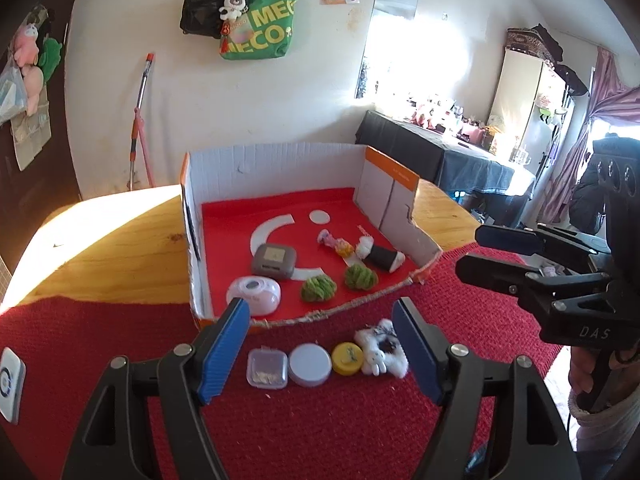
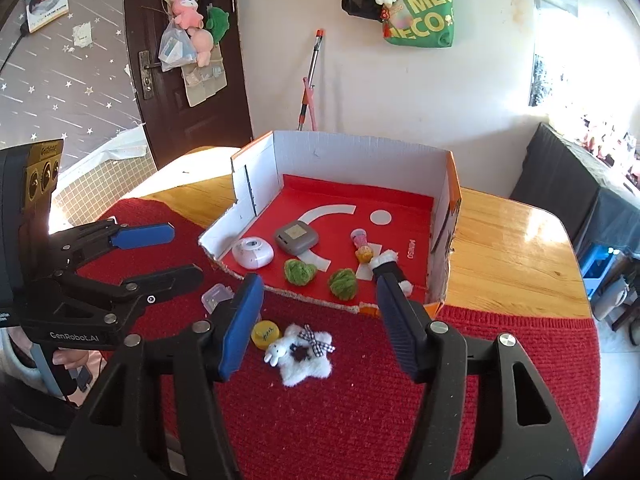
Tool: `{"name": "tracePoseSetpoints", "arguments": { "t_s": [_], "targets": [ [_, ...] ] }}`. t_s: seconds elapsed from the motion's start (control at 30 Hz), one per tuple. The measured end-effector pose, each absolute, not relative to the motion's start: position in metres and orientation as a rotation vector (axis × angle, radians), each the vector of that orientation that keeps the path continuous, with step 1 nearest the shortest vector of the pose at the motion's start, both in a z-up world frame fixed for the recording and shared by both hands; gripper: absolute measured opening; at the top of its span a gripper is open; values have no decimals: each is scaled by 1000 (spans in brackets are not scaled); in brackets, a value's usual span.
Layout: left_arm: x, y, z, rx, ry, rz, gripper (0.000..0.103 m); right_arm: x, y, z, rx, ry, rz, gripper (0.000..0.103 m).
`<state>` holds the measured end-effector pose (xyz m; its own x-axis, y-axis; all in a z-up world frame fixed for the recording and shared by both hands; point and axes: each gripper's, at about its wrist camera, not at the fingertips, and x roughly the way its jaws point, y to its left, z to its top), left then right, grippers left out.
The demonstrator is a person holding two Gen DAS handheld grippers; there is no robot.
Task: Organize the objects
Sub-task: 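Lift both tools out of the box back toward the rug items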
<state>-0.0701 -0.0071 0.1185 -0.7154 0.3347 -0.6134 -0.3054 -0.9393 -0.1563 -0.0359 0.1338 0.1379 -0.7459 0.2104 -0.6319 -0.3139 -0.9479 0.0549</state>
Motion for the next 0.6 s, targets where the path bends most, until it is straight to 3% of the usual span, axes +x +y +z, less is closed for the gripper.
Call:
{"name": "tracePoseSetpoints", "arguments": {
  "t_s": [0.13, 0.33, 0.5, 0.6],
  "targets": [
    [-63, -6, 105, -970, -54, 2628, 79, -28, 127, 129, -937, 256, 2686, 60],
    [-58, -8, 81, -1032, -70, 2618, 84, -19, 126, 106, -936, 344, 2664, 69],
    [-57, -10, 61, -1097, -88, 2614, 89, -18, 125, 83, -964, 367, 2622, 85],
    [-56, -10, 53, -1127, -92, 2609, 93, -20, 123, 68, -1002, 387, 2607, 85]
  ]
}}
